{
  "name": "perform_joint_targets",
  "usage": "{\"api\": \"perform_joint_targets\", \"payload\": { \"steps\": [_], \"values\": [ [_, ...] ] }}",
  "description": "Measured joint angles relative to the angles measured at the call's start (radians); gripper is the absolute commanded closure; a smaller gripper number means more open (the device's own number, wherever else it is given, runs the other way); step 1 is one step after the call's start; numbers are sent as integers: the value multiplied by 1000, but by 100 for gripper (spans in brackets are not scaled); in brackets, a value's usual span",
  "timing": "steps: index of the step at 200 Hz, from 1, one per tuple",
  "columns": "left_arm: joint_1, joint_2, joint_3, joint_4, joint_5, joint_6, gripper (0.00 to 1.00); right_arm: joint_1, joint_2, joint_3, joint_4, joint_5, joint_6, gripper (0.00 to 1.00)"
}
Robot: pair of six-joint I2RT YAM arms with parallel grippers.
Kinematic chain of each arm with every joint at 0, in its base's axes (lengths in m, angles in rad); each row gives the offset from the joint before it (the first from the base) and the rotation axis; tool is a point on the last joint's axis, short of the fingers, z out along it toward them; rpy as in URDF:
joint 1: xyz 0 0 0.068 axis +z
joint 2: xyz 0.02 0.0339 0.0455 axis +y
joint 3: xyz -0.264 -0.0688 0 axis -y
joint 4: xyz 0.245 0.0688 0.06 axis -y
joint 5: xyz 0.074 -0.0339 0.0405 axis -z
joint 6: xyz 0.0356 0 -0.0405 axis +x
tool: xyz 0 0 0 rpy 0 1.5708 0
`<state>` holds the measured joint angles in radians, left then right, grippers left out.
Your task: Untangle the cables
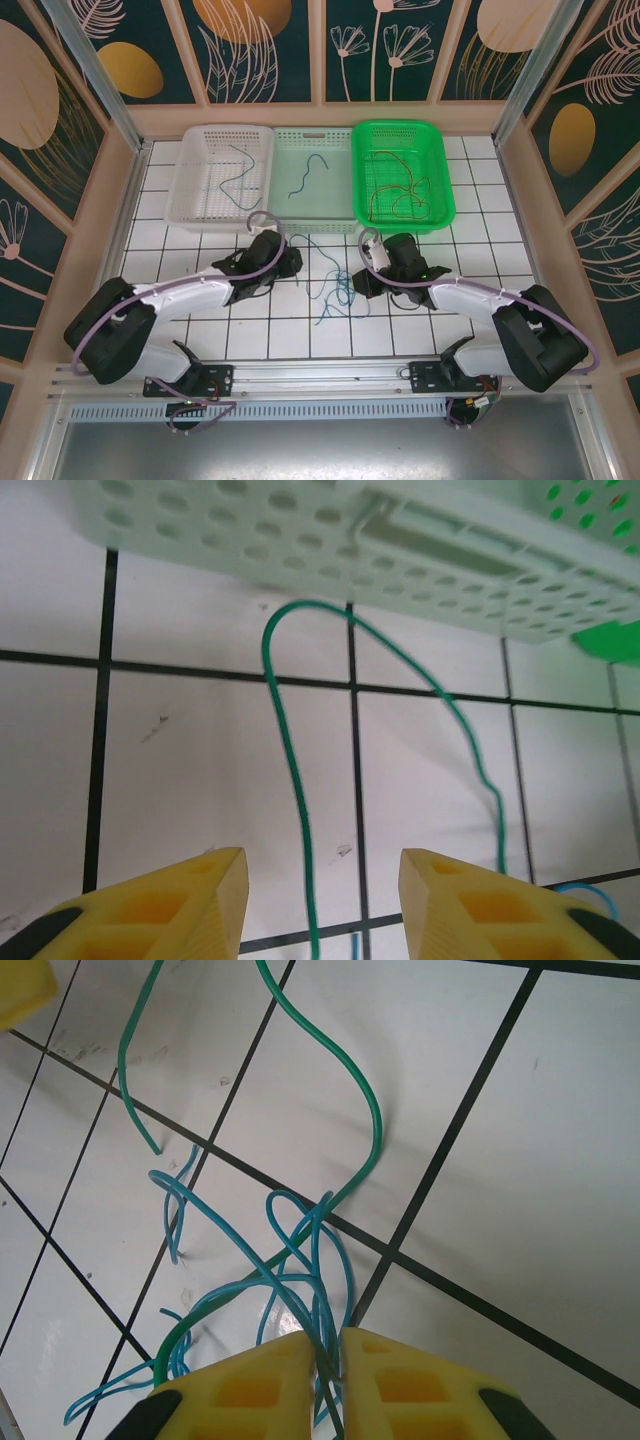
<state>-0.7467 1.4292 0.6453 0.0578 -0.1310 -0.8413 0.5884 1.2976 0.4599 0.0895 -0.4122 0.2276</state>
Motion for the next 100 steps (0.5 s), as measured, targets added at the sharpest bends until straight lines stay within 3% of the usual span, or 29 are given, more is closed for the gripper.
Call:
{"api": "perform_joint_targets", "payload": {
  "steps": [51, 67, 87, 100],
  "values": [
    [0, 148, 38, -5, 23, -29, 62, 0, 0, 0, 0, 0, 0, 85],
    [0, 169, 53, -1, 29, -31, 74, 0, 0, 0, 0, 0, 0, 85],
    [0, 191, 77, 3, 37, -21, 100, 0, 0, 0, 0, 1, 0, 85],
    [0, 202, 98, -6, 37, 0, 100, 0, 0, 0, -3, 5, 0, 85]
  ]
}}
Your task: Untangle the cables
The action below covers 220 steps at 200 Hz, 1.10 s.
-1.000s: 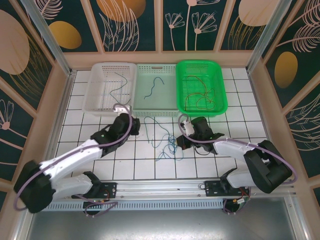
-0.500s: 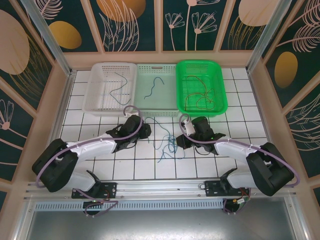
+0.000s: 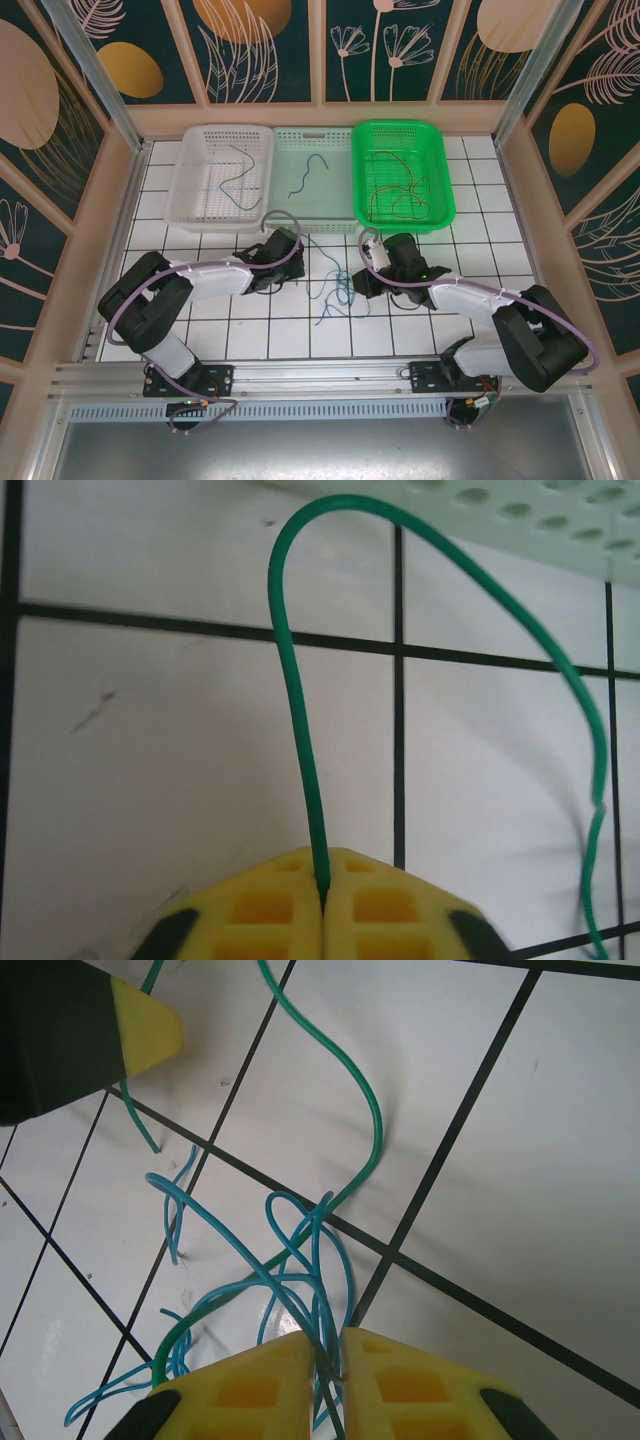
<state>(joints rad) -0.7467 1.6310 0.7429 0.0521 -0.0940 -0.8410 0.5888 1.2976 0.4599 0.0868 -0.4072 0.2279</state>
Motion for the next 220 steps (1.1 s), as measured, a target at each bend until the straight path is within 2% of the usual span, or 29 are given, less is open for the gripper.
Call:
{"api": "perform_joint_targets", "payload": {
  "steps": [30, 93, 125, 138, 149, 191, 220],
  "values": [
    [0, -32, 23, -56, -45, 54, 100, -2, 0, 0, -32, 37, 18, 85],
    [0, -372, 39, -270, -246, 179, 100, -17, 31, 14, -80, 80, 48, 84],
    [1, -465, 63, -344, -308, 224, 100, -28, 43, 31, -108, 97, 64, 69],
    [1, -488, 70, -349, -303, 241, 100, -30, 43, 49, -128, 97, 59, 48],
    [1, -497, 73, -346, -289, 253, 100, -30, 40, 74, -146, 95, 48, 39],
    [1, -499, 56, -290, -210, 266, 100, -30, -17, 204, -133, 52, 6, 31],
    [1, -504, 35, -233, -166, 265, 100, -14, 19, 292, -66, -15, -9, 28]
  ]
}}
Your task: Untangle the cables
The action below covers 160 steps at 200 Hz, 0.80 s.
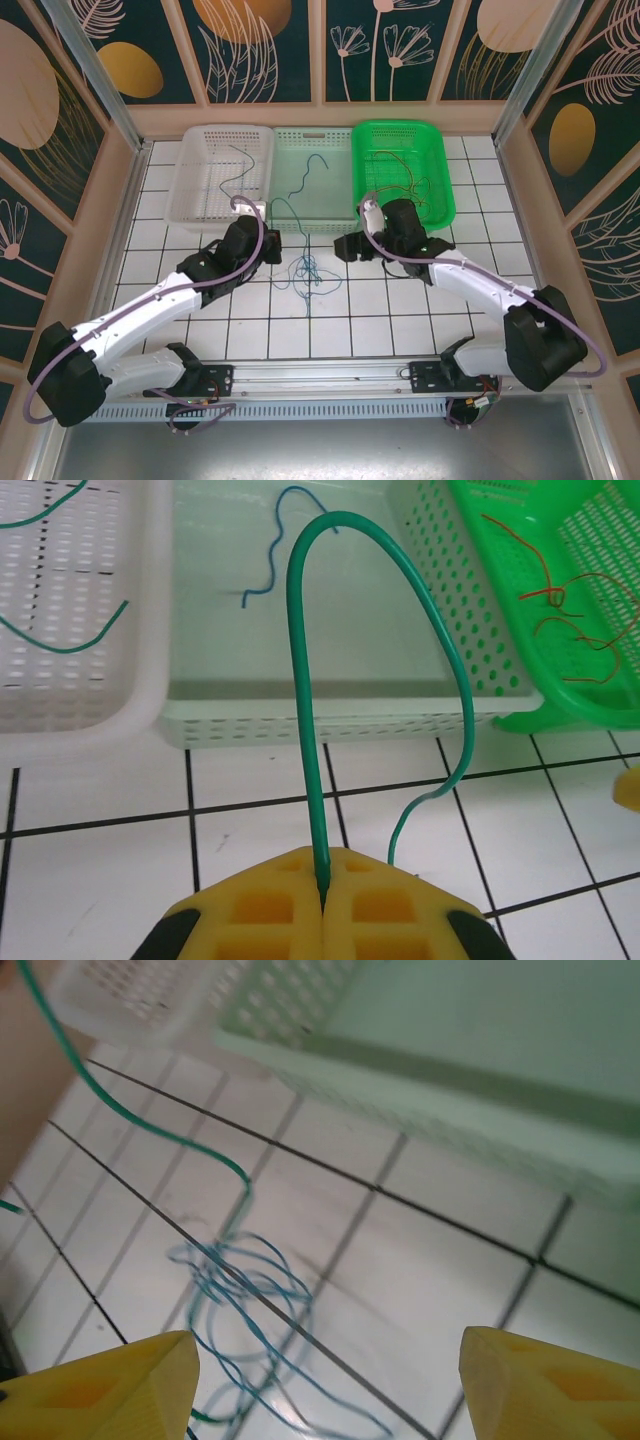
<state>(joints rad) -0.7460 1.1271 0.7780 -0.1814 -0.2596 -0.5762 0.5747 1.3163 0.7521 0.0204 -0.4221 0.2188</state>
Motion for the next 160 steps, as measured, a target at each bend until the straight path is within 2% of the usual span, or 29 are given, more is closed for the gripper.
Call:
{"api": "perform_joint_targets", "payload": {
  "steps": [55, 85, 98, 121, 131, 160],
  "values": [
    [0, -25, -13, 98, 71, 3, 100, 95, 176, 82, 69, -59, -30, 25],
    [0, -25, -21, 151, 130, 16, 100, 101, 253, 121, 105, -59, -30, 27],
    [0, -23, -21, 163, 152, 24, 100, 103, 275, 143, 114, -58, -29, 40],
    [0, -23, -22, 175, 175, 43, 100, 115, 305, 184, 105, -53, -50, 85],
    [0, -27, -22, 170, 173, 59, 100, 120, 315, 198, 84, -37, -61, 99],
    [0, -73, -17, 84, 117, 154, 100, 126, 316, 201, -29, 66, -116, 100]
  ]
}}
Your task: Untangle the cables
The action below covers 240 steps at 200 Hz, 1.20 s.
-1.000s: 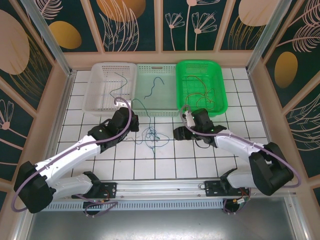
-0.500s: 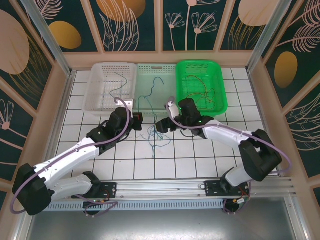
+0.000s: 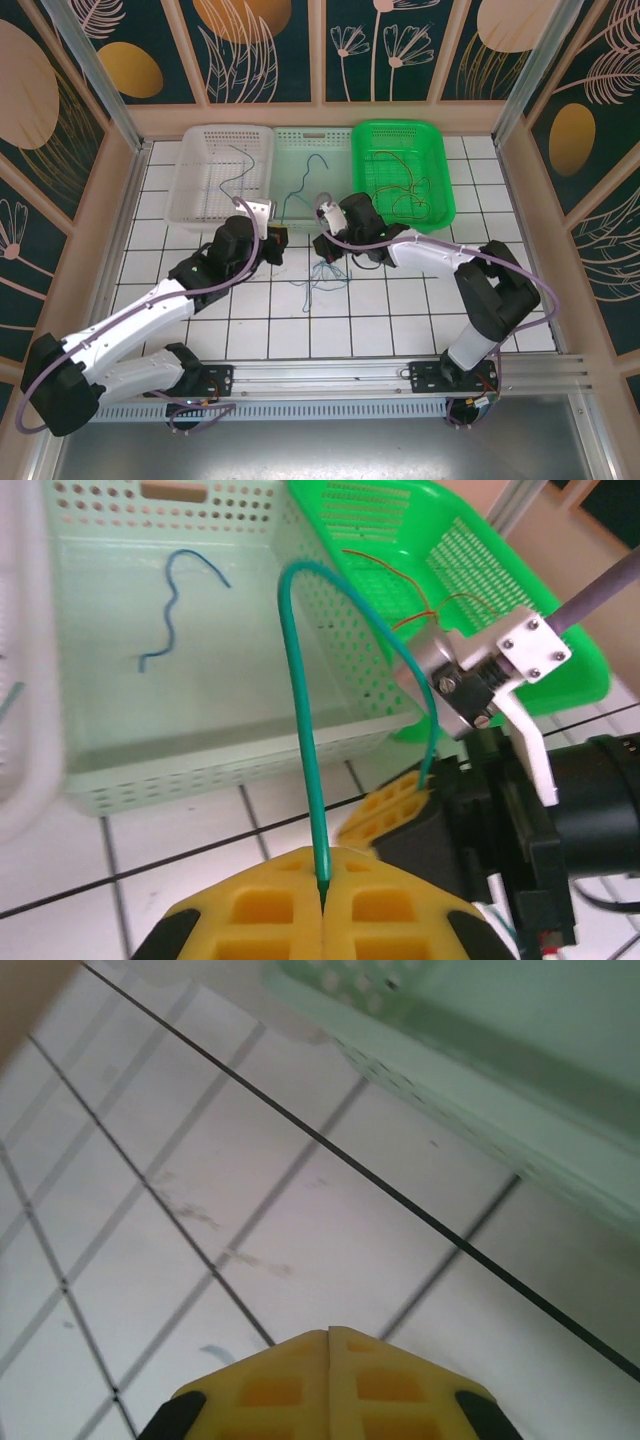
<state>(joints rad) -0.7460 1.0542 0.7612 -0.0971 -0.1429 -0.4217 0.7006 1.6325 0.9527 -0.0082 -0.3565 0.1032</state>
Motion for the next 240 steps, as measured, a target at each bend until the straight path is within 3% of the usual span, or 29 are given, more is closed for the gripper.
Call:
{"api": "perform_joint_targets", "payload": {
  "steps": [28, 76, 134, 145, 160, 175, 182, 240],
  "values": [
    [0, 0, 52, -148, -85, 117, 100, 0, -27, -26, -117, 124, -65, 100],
    [-2, 127, 172, -336, -227, 296, 100, 3, -124, -82, -202, 307, -156, 100],
    [-20, 187, 208, -413, -410, 448, 100, 40, -192, -125, -198, 368, -229, 100],
    [-20, 192, 220, -409, -432, 449, 85, 43, -192, -125, -190, 366, -229, 100],
    [-21, 185, 224, -394, -472, 425, 40, 42, -194, -124, -176, 363, -224, 100],
    [-10, 152, 223, -373, -520, 368, 18, 32, -194, -124, -184, 359, -197, 100],
    [-5, 122, 223, -357, -533, 324, 3, 25, -193, -123, -184, 355, -177, 100],
    [-1, -238, 68, -146, -472, -92, 1, 17, -127, -32, -179, 291, -32, 100]
  ]
}}
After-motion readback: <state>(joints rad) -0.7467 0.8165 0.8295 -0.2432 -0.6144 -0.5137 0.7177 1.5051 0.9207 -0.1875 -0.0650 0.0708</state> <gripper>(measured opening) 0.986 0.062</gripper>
